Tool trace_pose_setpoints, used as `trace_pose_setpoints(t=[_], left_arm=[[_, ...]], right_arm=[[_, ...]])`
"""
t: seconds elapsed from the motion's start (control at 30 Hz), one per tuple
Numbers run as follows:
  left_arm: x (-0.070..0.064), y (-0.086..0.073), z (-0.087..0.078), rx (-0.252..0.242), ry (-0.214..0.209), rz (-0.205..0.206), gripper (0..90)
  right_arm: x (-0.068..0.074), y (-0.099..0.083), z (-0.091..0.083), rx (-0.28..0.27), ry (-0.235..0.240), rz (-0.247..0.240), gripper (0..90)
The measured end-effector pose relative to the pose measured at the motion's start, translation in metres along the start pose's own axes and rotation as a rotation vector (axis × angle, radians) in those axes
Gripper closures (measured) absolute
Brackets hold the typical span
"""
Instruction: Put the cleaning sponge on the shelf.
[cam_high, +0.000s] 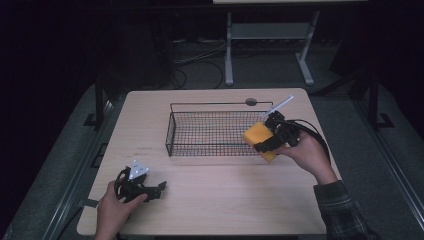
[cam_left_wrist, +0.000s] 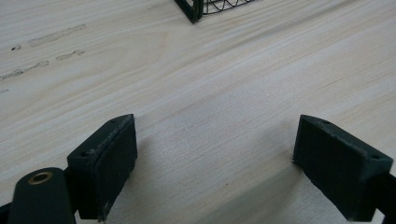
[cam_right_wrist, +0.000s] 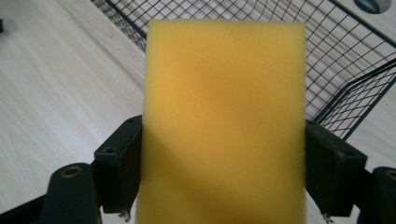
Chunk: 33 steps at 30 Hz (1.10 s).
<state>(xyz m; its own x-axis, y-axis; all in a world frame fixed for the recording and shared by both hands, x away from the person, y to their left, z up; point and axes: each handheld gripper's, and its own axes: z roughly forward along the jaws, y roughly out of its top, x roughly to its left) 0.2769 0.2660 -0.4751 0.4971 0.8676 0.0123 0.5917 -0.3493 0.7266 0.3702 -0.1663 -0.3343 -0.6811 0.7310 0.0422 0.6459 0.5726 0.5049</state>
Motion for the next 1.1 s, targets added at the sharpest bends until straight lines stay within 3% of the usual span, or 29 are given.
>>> trace_pose_setpoints(t=[0.5,1.1], left_arm=[[0.000,0.000,0.000,0.002,-0.001,0.000,12.7],[0.000,0.000,0.000,0.002,-0.001,0.000,12.7]], right_arm=[[-0.030,0.019,0.013,-0.001,-0.033,0.061,23.4],[-0.050,0.039,0.040,0.009,-0.050,0.134,23.4]])
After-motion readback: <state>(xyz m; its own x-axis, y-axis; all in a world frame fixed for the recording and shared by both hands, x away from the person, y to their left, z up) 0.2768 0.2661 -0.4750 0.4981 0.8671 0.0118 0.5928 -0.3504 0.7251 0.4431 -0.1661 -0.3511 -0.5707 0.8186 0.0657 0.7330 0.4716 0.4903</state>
